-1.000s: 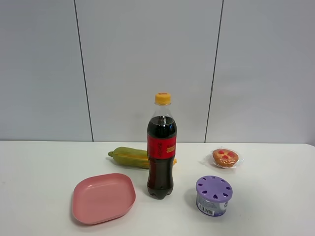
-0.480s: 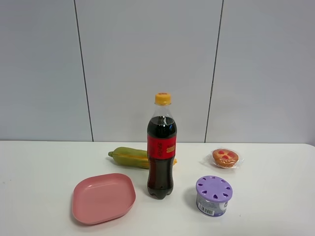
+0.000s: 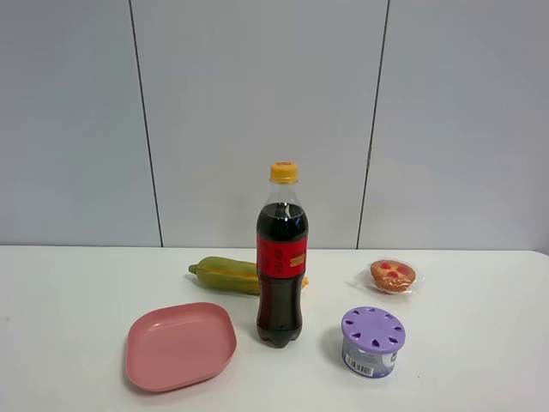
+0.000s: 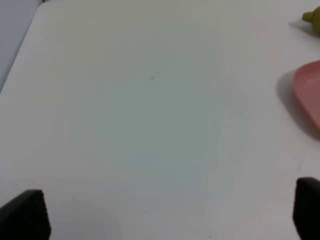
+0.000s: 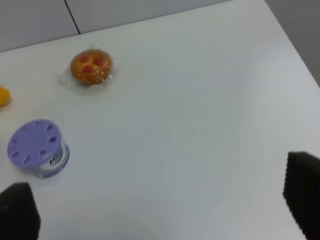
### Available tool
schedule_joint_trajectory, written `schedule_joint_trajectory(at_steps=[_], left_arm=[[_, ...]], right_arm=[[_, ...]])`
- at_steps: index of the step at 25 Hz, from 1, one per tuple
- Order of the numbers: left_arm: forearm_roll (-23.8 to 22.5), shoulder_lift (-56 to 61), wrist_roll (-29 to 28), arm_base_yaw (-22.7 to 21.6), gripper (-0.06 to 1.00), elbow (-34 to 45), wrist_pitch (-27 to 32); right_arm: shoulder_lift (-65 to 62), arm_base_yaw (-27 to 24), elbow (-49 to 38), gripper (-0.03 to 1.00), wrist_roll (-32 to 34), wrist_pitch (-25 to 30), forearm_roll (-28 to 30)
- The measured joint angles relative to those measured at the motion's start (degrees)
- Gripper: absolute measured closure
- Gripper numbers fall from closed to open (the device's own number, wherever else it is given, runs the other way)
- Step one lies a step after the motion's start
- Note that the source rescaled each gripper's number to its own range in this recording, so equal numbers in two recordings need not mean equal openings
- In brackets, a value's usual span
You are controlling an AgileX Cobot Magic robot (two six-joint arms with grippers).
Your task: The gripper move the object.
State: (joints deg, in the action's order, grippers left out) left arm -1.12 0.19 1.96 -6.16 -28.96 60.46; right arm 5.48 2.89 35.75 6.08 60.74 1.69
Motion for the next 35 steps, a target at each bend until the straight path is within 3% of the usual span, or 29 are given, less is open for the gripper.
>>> schedule_joint_trajectory(at_steps=[13, 35], left_arm=[[0.0, 0.0, 0.0, 0.0, -0.06, 0.0, 0.0], [-0.1, 0.0, 0.0, 0.0, -0.06, 0.0, 0.0]], right_arm=[[-5.6, 0.0, -7.3, -0.03, -1.0, 0.0, -1.7], [-5.6, 0.0, -7.6, -0.03, -1.9, 0.0, -1.7]])
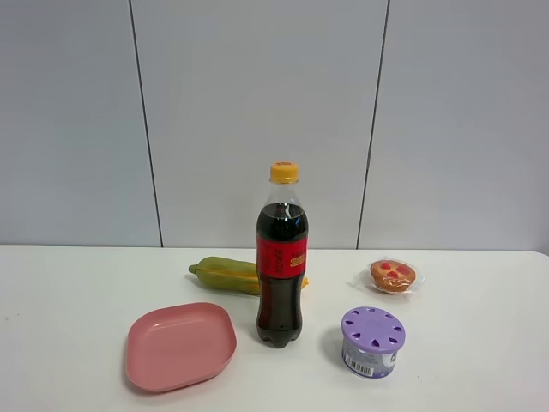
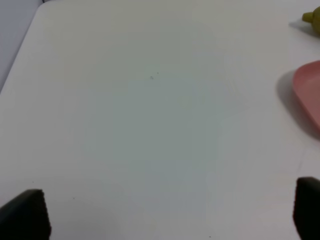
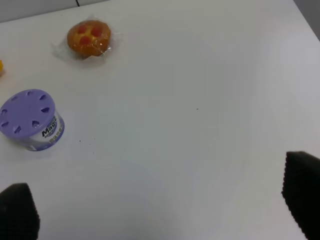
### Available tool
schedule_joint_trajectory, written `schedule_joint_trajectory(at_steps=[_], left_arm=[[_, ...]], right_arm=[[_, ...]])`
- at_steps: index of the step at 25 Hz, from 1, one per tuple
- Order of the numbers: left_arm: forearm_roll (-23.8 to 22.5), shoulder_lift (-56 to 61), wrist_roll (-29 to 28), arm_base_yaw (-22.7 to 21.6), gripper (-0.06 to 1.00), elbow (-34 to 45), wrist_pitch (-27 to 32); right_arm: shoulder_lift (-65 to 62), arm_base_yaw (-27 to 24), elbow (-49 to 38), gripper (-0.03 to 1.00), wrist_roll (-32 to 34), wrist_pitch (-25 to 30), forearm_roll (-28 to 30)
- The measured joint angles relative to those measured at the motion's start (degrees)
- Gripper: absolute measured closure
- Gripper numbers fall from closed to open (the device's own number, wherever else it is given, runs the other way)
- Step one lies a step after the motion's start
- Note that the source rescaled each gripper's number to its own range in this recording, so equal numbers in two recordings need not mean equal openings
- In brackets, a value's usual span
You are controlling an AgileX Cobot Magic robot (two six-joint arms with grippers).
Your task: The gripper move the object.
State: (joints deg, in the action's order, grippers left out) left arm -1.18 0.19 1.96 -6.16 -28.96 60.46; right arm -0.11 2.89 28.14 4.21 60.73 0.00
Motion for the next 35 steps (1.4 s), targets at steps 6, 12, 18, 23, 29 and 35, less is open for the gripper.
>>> schedule_joint_trajectory(at_steps=[6, 12, 18, 23, 29, 35], left_arm=[[0.0, 0.0, 0.0, 0.0, -0.06, 0.0, 0.0], [0.0, 0.0, 0.0, 0.0, -0.06, 0.0, 0.0], [0.0, 0.0, 0.0, 0.0, -0.06, 0.0, 0.0], [0.0, 0.0, 0.0, 0.0, -0.06, 0.0, 0.0], [0.0, 0.0, 0.0, 0.0, -0.06, 0.0, 0.0], [0.0, 0.0, 0.0, 0.0, -0.06, 0.0, 0.0]], right_arm=[[0.0, 0.0, 0.0, -0.03, 0.0, 0.0, 0.0], [0.0, 0.0, 0.0, -0.03, 0.0, 0.0, 0.0], [0.0, 0.0, 0.0, -0.03, 0.0, 0.0, 0.0], [0.0, 0.0, 0.0, -0.03, 0.0, 0.0, 0.0], [0.0, 0.0, 0.0, -0.03, 0.0, 0.0, 0.0], [0.0, 0.0, 0.0, -0.03, 0.0, 0.0, 0.0]])
